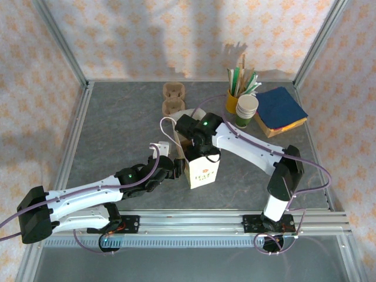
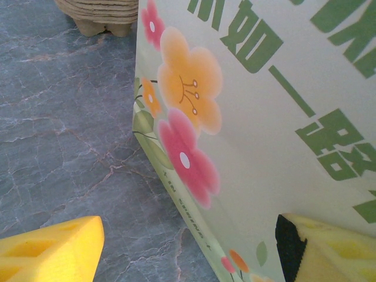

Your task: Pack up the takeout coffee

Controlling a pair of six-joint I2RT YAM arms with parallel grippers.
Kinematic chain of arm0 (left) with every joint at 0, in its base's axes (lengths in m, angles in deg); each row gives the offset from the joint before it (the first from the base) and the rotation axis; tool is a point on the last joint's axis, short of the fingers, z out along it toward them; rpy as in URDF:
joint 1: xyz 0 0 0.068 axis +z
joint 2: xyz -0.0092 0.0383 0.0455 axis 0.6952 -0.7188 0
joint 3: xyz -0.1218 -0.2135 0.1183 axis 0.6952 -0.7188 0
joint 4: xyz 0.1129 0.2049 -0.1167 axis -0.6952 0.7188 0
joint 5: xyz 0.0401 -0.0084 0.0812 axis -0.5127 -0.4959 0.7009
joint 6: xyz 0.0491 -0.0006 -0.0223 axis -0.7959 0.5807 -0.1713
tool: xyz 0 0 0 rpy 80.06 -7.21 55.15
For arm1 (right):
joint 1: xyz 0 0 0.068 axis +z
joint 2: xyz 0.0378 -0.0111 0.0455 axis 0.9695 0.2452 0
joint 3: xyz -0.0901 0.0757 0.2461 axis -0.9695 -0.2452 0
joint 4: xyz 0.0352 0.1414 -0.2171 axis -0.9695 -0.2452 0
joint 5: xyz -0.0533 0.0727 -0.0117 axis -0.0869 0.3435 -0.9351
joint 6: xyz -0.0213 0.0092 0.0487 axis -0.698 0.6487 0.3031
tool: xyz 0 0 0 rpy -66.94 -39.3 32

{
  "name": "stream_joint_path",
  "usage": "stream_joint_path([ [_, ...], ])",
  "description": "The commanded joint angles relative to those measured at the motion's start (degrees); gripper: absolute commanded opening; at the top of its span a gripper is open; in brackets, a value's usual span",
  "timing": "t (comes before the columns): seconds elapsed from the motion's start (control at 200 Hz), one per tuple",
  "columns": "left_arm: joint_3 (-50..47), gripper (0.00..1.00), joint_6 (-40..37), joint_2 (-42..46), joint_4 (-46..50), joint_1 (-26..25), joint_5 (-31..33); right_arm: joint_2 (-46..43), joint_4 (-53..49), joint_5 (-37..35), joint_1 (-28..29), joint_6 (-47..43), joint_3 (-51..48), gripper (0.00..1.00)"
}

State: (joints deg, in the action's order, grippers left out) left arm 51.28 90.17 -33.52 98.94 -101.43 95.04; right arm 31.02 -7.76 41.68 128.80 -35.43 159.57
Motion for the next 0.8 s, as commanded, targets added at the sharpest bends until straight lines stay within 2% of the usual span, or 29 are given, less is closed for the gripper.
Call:
stream_joint_path([
  [0.0, -0.10, 0.79, 0.30, 0.13, -0.76, -0.57, 1.94, 0.12, -0.48, -0.61, 0.39, 0.50, 0.60, 0.34],
  [0.796, 0.49, 0.79, 0.22, -0.68, -0.65, -0.59, 1.87, 0.47, 1.18, -0.70, 0.38, -0.08, -2.56, 0.34],
])
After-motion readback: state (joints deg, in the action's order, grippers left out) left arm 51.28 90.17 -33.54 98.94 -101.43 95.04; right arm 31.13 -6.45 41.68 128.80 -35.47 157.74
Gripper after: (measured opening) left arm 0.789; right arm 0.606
